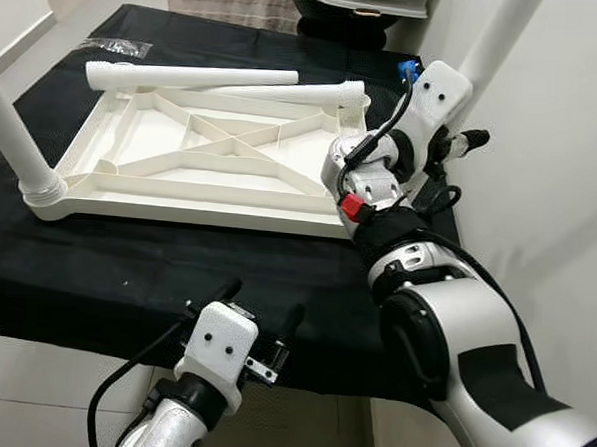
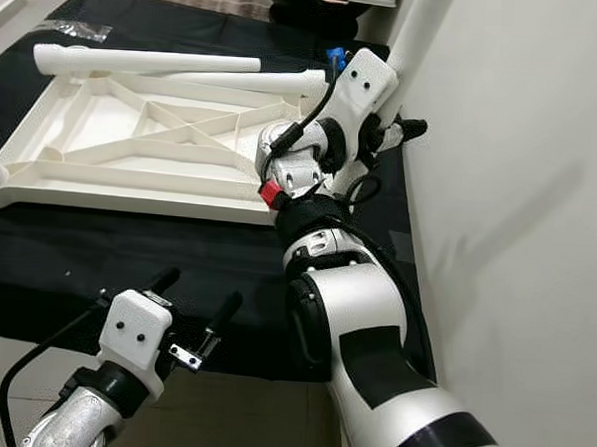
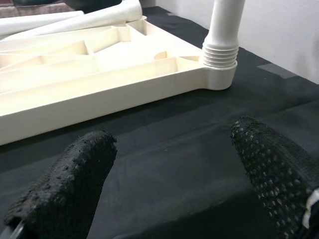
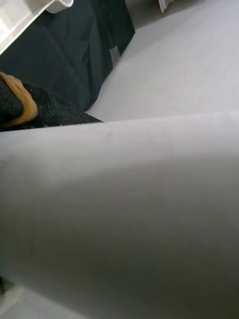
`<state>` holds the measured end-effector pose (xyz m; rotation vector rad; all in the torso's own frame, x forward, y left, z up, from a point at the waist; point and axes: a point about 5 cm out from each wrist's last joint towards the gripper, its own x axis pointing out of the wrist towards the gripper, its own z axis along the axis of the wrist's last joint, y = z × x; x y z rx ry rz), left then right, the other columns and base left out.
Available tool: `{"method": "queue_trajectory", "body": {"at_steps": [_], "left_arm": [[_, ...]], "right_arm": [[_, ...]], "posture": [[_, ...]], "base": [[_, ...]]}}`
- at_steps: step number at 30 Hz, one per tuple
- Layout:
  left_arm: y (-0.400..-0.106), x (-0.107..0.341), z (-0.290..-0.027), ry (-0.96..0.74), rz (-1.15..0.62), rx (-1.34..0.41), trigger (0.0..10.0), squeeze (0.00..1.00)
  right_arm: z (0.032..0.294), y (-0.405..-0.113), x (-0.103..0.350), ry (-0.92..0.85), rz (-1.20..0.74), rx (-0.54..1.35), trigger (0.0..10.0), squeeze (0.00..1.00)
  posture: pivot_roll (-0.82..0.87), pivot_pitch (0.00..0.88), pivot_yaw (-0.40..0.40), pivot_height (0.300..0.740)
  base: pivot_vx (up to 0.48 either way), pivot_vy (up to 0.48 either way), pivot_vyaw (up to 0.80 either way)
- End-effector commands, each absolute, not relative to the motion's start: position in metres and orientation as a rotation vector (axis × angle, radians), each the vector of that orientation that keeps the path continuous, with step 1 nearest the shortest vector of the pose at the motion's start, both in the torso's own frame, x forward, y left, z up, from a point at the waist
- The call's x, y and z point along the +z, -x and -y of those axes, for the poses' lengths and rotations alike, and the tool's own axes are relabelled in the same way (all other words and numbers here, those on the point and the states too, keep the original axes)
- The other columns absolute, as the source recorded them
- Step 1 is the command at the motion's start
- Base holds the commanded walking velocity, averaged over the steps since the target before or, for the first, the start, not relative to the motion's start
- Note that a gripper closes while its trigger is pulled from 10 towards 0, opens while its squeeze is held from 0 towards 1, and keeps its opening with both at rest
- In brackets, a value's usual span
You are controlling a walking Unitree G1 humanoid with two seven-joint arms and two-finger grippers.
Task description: Building children table
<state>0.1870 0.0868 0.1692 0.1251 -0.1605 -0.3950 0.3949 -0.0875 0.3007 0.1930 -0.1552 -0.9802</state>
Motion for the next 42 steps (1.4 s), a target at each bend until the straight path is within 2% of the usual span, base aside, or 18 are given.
{"method": "queue_trajectory", "body": {"at_steps": [1, 22, 26, 27, 30, 31, 32, 37, 38, 42], "left_arm": [[-0.187, 0.163, -0.085, -0.124, 0.132, -0.393, 10.0, 0.00], [-0.188, 0.164, -0.085, -0.117, 0.136, -0.397, 10.0, 0.00], [-0.187, 0.163, -0.085, -0.116, 0.135, -0.397, 10.0, 0.00], [-0.188, 0.163, -0.085, -0.116, 0.135, -0.397, 10.0, 0.00], [-0.188, 0.163, -0.085, -0.116, 0.134, -0.395, 10.0, 0.00], [-0.188, 0.163, -0.085, -0.117, 0.135, -0.394, 10.0, 0.00], [-0.188, 0.163, -0.085, -0.117, 0.135, -0.394, 10.0, 0.00], [-0.188, 0.163, -0.085, -0.116, 0.134, -0.393, 10.0, 0.00], [-0.188, 0.163, -0.085, -0.116, 0.133, -0.394, 10.0, 0.00], [-0.188, 0.163, -0.085, -0.117, 0.132, -0.394, 10.0, 0.00]], "right_arm": [[0.082, -0.395, 0.259, -0.143, -0.033, -0.959, 10.0, 0.00], [0.078, -0.396, 0.259, -0.144, -0.032, -0.921, 10.0, 0.00], [0.077, -0.396, 0.260, -0.145, -0.032, -0.917, 10.0, 0.03], [0.077, -0.396, 0.260, -0.145, -0.032, -0.917, 10.0, 0.00], [0.074, -0.395, 0.260, -0.145, -0.030, -0.902, 10.0, 0.00], [0.074, -0.395, 0.260, -0.144, -0.028, -0.903, 10.0, 0.59], [0.073, -0.395, 0.260, -0.151, -0.025, -0.898, 10.0, 1.00], [0.073, -0.395, 0.265, -0.145, 0.003, -0.905, 10.0, 1.00], [0.073, -0.395, 0.269, -0.152, 0.026, -0.899, 10.0, 0.00], [0.071, -0.395, 0.279, -0.149, 0.082, -0.895, 10.0, 0.00]], "posture": [[0.12, 0.198, -0.123, 0.740], [0.12, 0.201, -0.121, 0.740], [0.12, 0.199, -0.120, 0.740], [0.12, 0.199, -0.120, 0.740], [0.12, 0.202, -0.123, 0.740], [0.12, 0.202, -0.123, 0.740], [0.12, 0.202, -0.123, 0.740], [0.12, 0.203, -0.124, 0.740], [0.12, 0.203, -0.122, 0.740], [0.12, 0.201, -0.122, 0.740]], "base": [[0.000, 0.000, 0.00], [0.000, 0.000, 0.00], [0.000, 0.000, 0.00], [0.000, 0.000, 0.00], [0.000, 0.000, 0.00], [0.000, 0.000, 0.00], [0.000, 0.000, 0.00], [0.000, 0.000, 0.00], [0.000, 0.000, 0.00], [0.000, 0.000, 0.00]]}}
